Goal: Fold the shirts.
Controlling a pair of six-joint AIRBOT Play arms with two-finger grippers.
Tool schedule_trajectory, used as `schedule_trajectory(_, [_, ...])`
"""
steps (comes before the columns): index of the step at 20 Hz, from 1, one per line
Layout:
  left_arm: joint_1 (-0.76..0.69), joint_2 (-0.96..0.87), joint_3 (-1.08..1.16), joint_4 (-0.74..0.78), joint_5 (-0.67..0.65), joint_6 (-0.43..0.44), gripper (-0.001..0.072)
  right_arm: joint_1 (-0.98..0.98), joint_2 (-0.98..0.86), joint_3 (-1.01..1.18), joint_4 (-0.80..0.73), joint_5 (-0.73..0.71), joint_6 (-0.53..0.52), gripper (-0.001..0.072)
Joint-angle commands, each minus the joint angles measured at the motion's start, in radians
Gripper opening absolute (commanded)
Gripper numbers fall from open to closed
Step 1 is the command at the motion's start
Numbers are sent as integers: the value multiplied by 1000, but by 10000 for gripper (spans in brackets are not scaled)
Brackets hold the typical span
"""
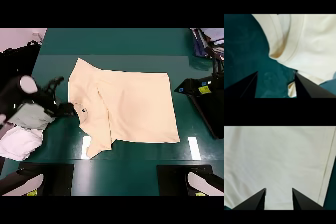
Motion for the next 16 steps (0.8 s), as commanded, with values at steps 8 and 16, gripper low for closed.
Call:
schedule_trajectory(8, [-3, 71, -360, -311, 299, 60, 531, 2, 183, -103, 31, -31, 6, 314])
schedule_trajectory(16, [-3, 32, -363, -365, 370, 110, 420, 6, 221, -102, 31, -24, 61, 314])
